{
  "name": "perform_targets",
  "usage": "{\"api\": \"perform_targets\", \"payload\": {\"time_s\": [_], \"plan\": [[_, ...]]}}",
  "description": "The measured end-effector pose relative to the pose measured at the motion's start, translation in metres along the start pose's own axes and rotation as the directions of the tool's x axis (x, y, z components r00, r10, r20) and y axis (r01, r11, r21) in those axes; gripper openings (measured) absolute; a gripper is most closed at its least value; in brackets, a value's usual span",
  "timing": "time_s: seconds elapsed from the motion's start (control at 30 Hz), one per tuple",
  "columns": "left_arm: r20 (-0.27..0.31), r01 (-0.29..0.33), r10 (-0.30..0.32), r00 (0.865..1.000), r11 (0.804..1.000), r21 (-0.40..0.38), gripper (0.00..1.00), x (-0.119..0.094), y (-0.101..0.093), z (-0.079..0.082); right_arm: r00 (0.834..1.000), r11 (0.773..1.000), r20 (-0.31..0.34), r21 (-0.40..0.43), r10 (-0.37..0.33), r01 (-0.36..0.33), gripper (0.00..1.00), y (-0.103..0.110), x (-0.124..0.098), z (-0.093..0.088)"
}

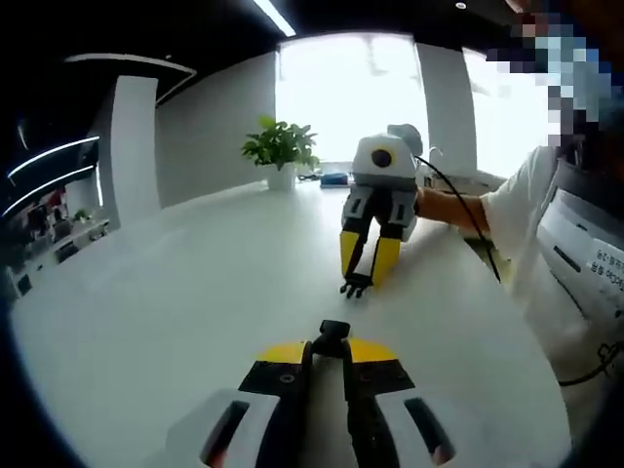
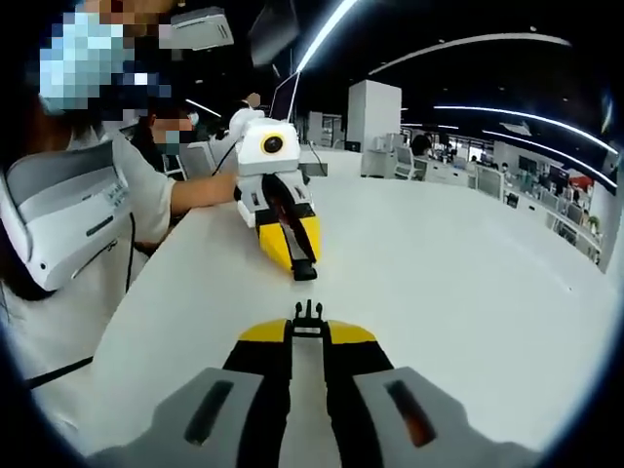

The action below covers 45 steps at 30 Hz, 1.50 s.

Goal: Snap the two parts of the plastic buckle together until the buckle closes and remains connected.

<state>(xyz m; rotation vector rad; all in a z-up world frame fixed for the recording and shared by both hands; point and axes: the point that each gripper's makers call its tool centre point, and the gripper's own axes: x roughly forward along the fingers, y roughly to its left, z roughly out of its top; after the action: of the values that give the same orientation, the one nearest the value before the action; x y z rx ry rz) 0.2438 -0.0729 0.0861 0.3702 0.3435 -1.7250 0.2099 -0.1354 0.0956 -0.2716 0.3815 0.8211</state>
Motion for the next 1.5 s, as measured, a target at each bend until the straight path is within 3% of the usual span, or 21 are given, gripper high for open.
{"api": "perform_targets", "payload": {"time_s": [0.3, 0.47, 1.17, 1.5], "plan": [[-0.001, -0.035, 0.035, 0.999, 0.999, 0.007, 0.11, 0.005, 0.02, 0.005, 0.997, 0.997, 0.016, -0.037, 0.071, -0.07, 0.13, -0.02, 0.02, 0.008], [-0.04, -0.019, 0.019, 0.999, 1.0, 0.002, 0.11, 0.012, 0.027, 0.002, 0.997, 0.995, -0.001, -0.057, 0.083, -0.083, 0.13, -0.025, 0.021, 0.006], [-0.054, 0.0, -0.001, 0.999, 1.0, -0.019, 0.11, 0.02, 0.021, 0.004, 0.99, 0.987, -0.01, -0.084, 0.137, -0.138, 0.12, -0.024, 0.032, 0.005], [-0.06, 0.009, -0.01, 0.998, 1.0, -0.017, 0.1, 0.015, 0.024, 0.002, 0.979, 0.969, -0.037, -0.142, 0.199, -0.202, 0.12, -0.027, 0.05, 0.011]]}}
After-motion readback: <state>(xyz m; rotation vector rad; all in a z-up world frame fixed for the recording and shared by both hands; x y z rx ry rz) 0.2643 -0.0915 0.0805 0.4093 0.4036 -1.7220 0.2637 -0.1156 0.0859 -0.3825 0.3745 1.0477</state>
